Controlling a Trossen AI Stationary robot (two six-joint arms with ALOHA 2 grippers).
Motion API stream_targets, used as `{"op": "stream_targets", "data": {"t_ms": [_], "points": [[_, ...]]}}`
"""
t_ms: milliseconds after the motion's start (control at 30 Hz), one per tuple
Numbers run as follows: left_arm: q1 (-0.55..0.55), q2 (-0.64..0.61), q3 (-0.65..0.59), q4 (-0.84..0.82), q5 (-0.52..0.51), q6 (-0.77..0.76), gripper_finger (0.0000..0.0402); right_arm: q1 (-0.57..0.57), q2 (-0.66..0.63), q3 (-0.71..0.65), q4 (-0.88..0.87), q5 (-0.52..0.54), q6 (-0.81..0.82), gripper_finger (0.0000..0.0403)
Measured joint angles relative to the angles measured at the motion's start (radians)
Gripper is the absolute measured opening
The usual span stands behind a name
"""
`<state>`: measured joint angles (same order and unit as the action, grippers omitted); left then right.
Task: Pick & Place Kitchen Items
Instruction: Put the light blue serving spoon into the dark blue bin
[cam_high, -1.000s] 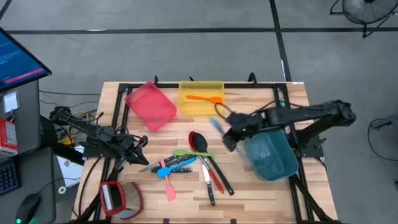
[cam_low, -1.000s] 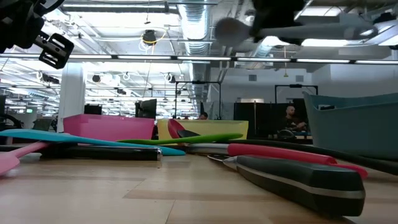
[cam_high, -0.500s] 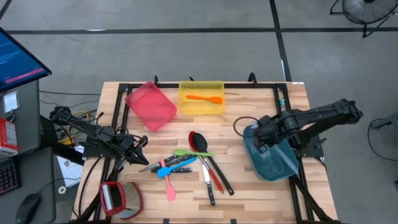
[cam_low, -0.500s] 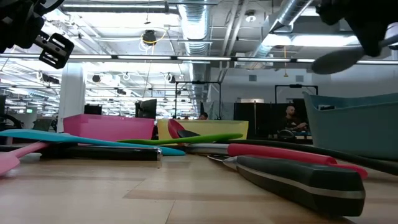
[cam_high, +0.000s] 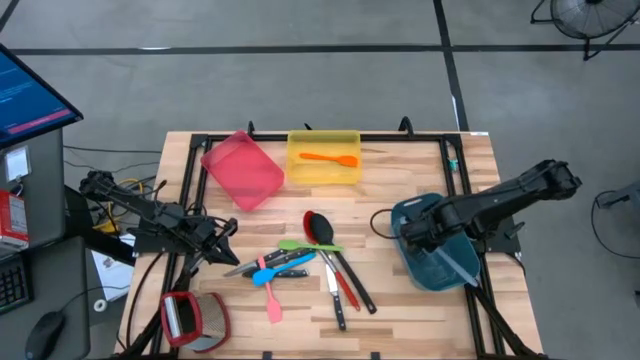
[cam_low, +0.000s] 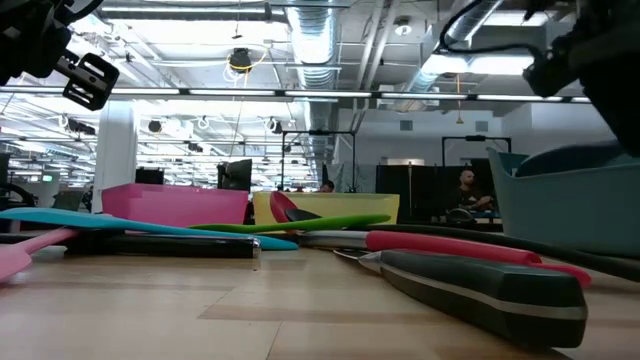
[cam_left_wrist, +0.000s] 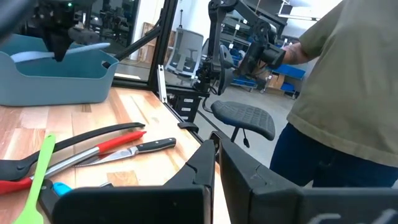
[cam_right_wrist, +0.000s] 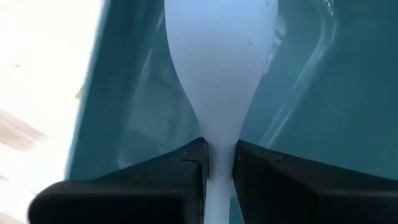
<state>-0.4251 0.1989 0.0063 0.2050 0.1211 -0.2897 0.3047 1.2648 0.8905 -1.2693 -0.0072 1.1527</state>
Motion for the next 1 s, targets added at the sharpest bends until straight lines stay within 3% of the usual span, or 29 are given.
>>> {"op": "stream_targets", "data": {"t_ms": [200,467,700,1000], "points": [[0.0,0.0,0.0,0.002,0.0,0.0,0.0008,-0.023,0.0,-0.056,0.194,-0.085,0.096,0.0043],[0.0,0.0,0.0,0.006,0.0,0.0,0.0008,-0.013,0.0,-0.058,0.358,-0.094,0.156,0.0043],[0.0,0.0,0.0,0.01,0.0,0.0,0.0008,-0.054,0.0,-0.058,0.327,-0.098,0.113,0.0046],[0.0,0.0,0.0,0.018,0.0,0.0,0.0008,-0.153,0.0,-0.058,0.171,-0.077,-0.095,0.0047]]}}
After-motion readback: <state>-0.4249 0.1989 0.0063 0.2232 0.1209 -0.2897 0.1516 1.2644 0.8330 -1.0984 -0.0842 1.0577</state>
